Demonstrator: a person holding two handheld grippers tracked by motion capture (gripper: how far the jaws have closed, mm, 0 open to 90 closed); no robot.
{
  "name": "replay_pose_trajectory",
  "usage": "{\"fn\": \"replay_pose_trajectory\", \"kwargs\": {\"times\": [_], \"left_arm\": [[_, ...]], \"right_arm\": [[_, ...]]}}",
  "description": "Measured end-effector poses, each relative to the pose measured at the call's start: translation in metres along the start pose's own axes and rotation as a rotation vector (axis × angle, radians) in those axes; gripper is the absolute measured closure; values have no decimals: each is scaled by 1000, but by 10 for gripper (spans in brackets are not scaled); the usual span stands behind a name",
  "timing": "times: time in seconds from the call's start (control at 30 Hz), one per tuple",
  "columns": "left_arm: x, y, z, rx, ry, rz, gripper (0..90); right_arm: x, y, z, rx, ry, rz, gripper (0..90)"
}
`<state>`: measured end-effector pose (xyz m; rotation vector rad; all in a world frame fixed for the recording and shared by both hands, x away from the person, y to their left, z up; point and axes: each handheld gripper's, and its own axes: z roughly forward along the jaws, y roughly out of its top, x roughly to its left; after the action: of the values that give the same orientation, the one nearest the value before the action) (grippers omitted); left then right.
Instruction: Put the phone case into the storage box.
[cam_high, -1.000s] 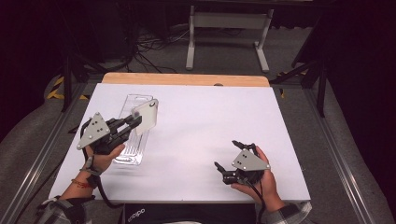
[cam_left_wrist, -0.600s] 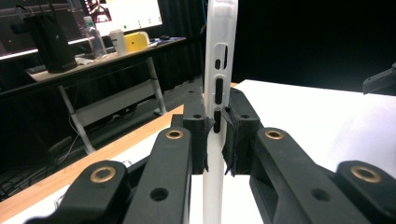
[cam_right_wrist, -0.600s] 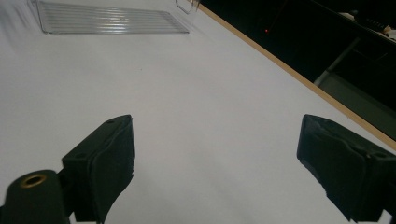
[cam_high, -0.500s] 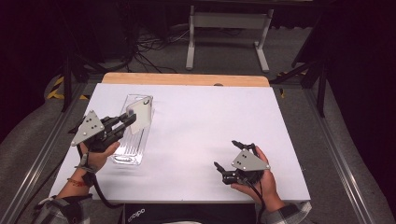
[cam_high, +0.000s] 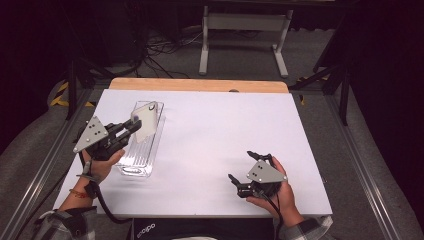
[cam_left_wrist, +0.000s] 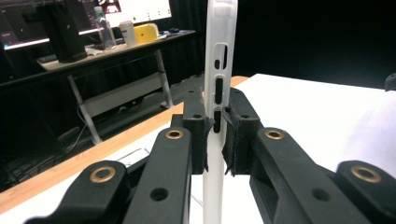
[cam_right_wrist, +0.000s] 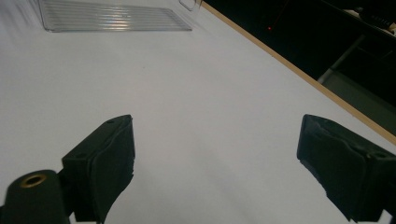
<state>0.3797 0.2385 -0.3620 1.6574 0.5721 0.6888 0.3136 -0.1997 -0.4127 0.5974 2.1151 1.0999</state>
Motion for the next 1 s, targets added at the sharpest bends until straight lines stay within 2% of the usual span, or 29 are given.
{"fn": "replay_pose_trajectory", "kwargs": {"times": [0.07,0.4,0.53,0.8,1.0], "left_arm": [[5,-3,1,-1,4,-22,811],[20,-11,8,24,11,-38,811],[27,-15,14,40,14,-29,811],[45,-26,33,74,10,-51,812],[50,-31,45,97,8,-53,811]], "right_arm": [[0,0,0,2,1,2,120],[-1,-1,2,7,2,12,120],[-1,-1,3,11,3,9,120],[-2,-2,5,20,2,8,120],[-1,-3,7,25,3,7,120]]}}
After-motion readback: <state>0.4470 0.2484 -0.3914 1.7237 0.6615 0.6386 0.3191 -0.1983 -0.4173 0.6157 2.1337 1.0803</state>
